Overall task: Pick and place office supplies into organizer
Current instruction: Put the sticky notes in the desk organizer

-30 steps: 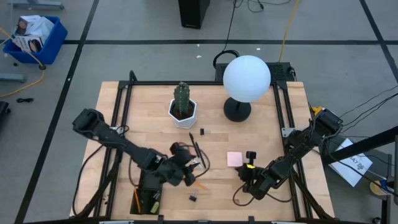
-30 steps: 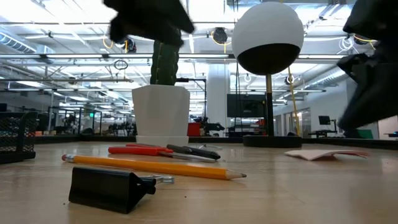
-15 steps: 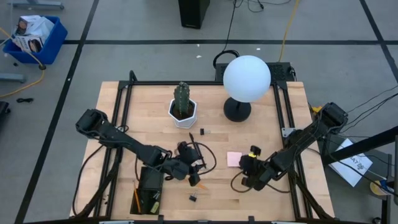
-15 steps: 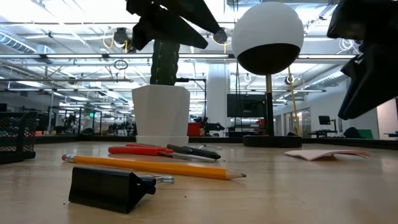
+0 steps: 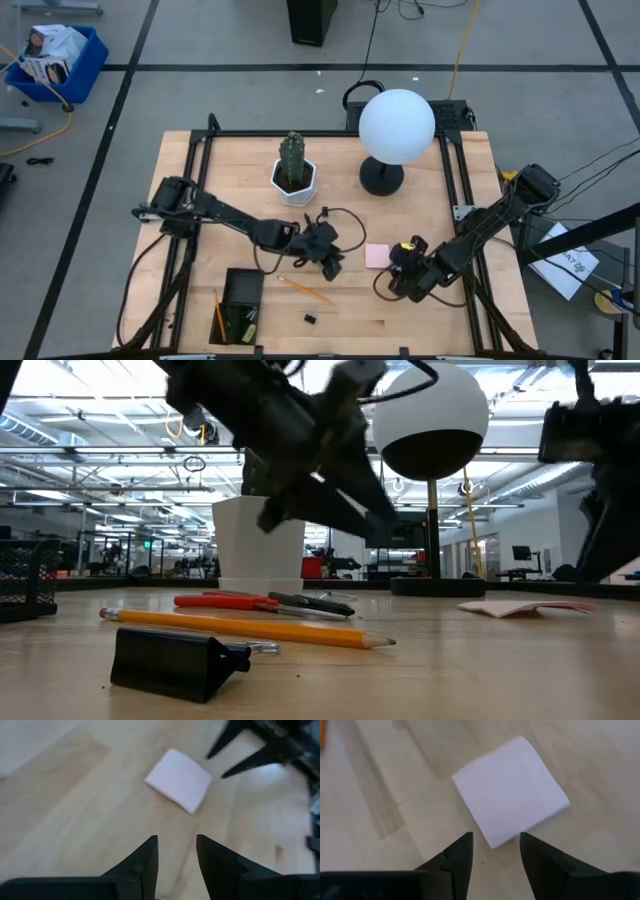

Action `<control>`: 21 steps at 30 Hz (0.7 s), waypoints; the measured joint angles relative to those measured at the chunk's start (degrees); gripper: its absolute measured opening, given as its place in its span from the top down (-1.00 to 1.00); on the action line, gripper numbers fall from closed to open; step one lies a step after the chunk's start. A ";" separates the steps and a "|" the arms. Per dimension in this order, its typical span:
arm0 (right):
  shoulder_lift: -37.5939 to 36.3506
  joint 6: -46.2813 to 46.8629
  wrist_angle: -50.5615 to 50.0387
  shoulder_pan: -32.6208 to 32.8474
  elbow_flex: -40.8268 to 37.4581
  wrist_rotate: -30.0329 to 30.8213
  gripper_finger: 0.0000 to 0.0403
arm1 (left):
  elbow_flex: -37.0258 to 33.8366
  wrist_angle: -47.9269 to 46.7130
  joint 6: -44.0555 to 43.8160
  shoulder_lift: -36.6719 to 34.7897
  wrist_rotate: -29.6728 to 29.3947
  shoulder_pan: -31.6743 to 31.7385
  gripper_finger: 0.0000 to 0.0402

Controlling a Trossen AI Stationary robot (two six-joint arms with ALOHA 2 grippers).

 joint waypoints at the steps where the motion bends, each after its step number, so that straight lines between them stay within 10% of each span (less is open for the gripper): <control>1: -0.04 2.03 -1.05 -0.28 -0.26 -1.11 0.22 | -0.05 -0.71 -0.32 0.00 0.24 0.45 0.30; 21: -3.95 19.29 18.93 -4.91 -12.64 -5.91 0.22 | -0.02 -0.45 1.67 0.53 4.26 2.09 0.35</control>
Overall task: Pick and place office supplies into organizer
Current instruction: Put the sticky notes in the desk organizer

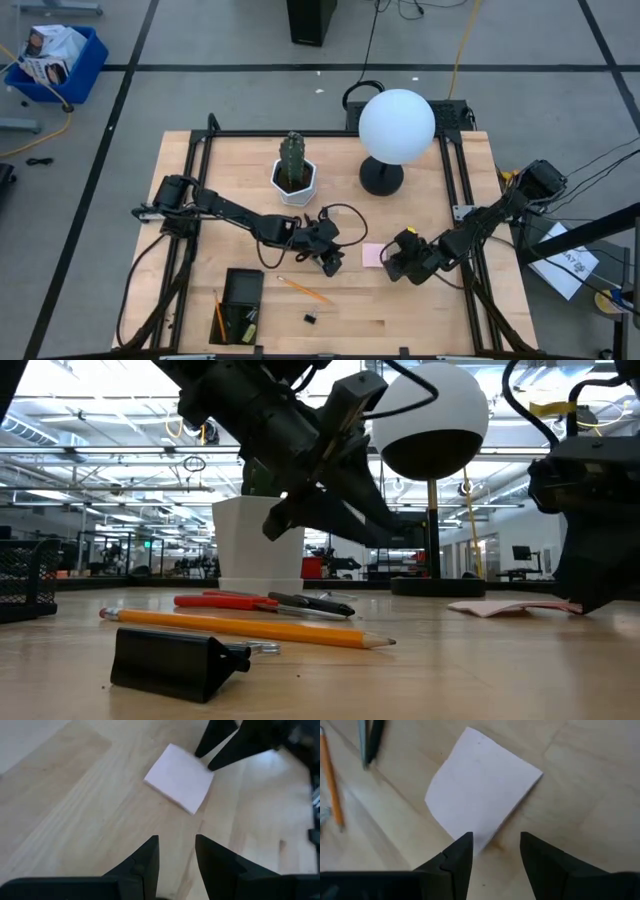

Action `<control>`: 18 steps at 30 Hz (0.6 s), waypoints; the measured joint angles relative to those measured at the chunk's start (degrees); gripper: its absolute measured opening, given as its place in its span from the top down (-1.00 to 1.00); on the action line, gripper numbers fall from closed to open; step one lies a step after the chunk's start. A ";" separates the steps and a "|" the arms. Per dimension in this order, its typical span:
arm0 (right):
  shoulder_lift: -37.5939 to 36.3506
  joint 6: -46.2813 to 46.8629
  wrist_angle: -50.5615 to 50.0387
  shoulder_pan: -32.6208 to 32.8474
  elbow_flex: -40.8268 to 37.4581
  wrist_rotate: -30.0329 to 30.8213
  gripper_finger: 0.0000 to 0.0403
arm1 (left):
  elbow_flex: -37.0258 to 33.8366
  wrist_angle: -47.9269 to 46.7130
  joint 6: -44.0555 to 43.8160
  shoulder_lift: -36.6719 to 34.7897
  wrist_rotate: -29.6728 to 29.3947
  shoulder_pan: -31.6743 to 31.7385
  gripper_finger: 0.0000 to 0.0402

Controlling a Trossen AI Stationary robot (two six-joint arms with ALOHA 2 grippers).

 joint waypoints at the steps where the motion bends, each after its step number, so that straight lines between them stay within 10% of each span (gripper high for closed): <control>1: -0.31 0.60 0.89 -0.27 -0.63 -0.40 0.22 | 0.00 -0.41 0.22 0.00 0.18 0.00 0.35; 18: -0.16 1.33 21.14 -4.77 -8.24 -2.85 0.22 | 0.02 5.67 -0.72 5.16 5.48 1.17 0.35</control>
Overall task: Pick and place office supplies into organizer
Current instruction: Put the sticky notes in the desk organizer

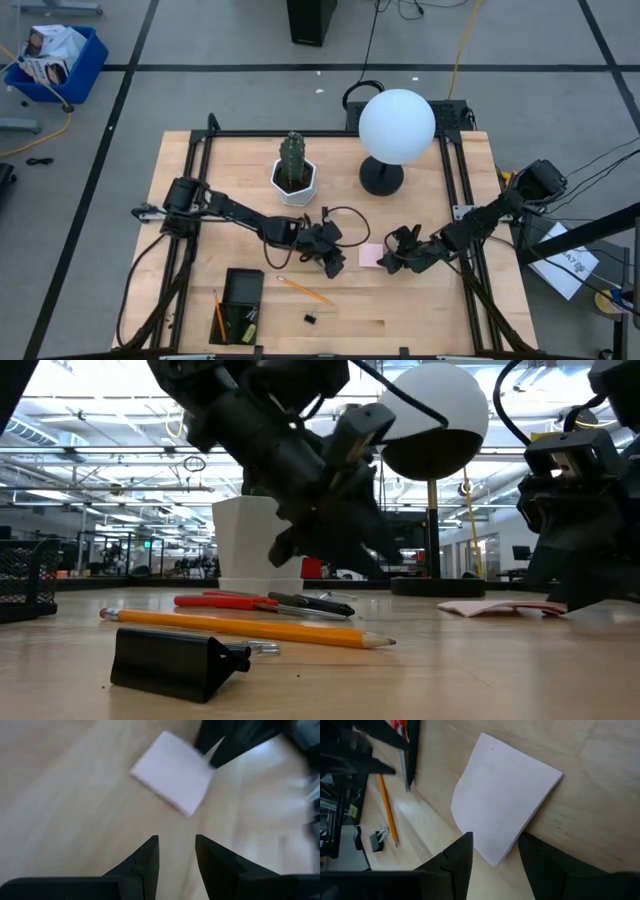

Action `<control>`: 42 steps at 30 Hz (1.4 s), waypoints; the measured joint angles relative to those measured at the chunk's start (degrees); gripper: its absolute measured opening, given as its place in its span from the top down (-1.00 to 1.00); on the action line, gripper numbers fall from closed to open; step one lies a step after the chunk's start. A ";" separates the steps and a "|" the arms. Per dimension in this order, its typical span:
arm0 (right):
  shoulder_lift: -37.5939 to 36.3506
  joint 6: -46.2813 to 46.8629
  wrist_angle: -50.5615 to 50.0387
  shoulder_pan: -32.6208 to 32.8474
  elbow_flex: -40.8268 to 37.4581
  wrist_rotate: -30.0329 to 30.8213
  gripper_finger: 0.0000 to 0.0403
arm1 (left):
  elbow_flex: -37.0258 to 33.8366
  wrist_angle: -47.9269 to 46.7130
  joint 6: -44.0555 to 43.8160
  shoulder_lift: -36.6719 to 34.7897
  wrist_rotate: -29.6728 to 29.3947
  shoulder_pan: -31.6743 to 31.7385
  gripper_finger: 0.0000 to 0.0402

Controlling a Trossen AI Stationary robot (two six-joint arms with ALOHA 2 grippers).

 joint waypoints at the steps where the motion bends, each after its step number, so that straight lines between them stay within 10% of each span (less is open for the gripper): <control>1: 0.00 -0.39 0.16 0.00 0.00 0.01 0.22 | 0.09 0.73 -1.39 0.56 1.57 0.36 0.35; 17: 0.04 -4.85 2.63 0.02 -0.07 0.39 0.22 | 0.01 1.40 -21.50 3.32 3.54 2.39 0.35; 42: 4.38 -14.54 15.43 -7.96 0.43 -5.50 0.24 | 1.16 10.26 -25.79 8.43 8.04 3.49 0.35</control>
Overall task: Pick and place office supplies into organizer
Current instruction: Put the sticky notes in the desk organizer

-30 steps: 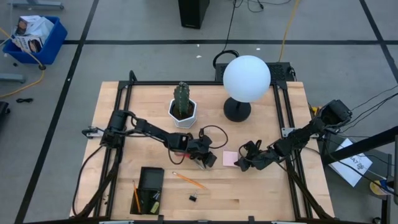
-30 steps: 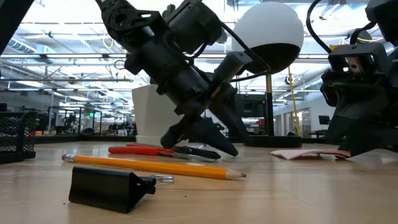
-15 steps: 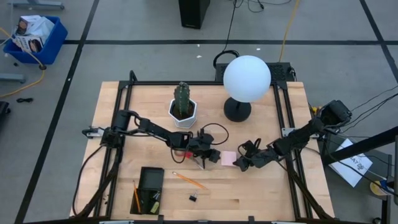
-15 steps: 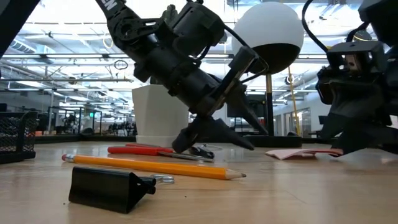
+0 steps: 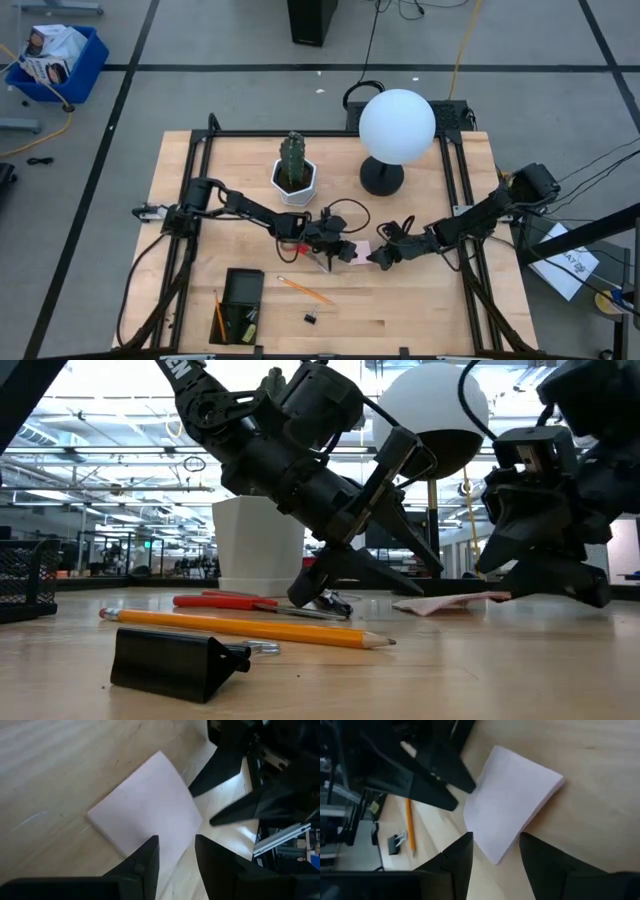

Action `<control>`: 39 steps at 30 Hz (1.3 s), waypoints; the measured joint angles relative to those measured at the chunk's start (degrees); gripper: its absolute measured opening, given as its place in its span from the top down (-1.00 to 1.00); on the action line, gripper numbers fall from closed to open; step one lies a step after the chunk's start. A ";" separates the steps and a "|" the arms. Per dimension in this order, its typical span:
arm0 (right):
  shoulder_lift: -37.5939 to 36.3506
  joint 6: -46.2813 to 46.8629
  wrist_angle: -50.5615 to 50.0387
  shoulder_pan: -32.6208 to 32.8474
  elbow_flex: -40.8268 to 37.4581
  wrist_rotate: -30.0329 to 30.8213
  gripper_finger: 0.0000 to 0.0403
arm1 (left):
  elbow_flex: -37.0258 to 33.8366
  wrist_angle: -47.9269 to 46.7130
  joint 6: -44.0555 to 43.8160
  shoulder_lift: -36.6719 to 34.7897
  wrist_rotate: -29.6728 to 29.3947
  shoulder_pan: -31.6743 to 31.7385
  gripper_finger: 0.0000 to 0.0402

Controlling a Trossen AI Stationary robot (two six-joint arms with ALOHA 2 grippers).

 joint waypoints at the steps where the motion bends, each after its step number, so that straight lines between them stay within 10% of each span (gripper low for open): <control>1: 0.90 -0.94 0.94 -0.08 0.49 -0.16 0.26 | 0.00 0.01 -0.01 0.00 0.01 0.00 0.35; 13: 5.72 -11.91 2.28 0.19 7.16 -1.70 0.96 | -0.04 0.35 0.44 0.00 0.27 -0.17 0.35; 28: 5.58 -17.04 2.53 5.57 7.12 -0.36 0.90 | -0.47 -0.98 5.69 -3.29 14.35 0.76 0.35; 39: 5.52 -41.93 0.55 3.55 7.35 9.18 0.99 | -0.33 -12.53 15.84 -13.52 5.65 -0.96 0.35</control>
